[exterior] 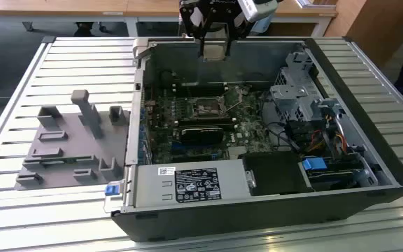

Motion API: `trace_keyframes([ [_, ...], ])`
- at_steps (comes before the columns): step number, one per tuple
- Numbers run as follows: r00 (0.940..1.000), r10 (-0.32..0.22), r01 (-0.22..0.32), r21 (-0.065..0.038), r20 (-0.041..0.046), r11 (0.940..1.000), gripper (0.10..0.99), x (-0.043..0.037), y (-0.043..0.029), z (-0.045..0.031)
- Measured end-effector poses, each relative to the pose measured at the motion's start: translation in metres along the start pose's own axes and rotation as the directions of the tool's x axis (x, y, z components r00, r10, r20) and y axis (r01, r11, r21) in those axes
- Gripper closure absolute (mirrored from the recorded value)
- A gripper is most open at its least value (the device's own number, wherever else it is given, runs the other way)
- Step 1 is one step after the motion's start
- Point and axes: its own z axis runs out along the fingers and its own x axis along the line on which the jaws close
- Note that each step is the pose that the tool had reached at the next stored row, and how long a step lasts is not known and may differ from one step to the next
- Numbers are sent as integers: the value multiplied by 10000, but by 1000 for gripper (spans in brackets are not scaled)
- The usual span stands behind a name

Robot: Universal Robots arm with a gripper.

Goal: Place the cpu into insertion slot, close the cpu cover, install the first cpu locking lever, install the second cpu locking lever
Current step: 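Place the cpu into insertion slot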

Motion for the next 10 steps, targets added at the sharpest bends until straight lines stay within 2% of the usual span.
trace_keyframes([
  [10,10000,48,-48,-1,4,10000,545,0,0,0],
])
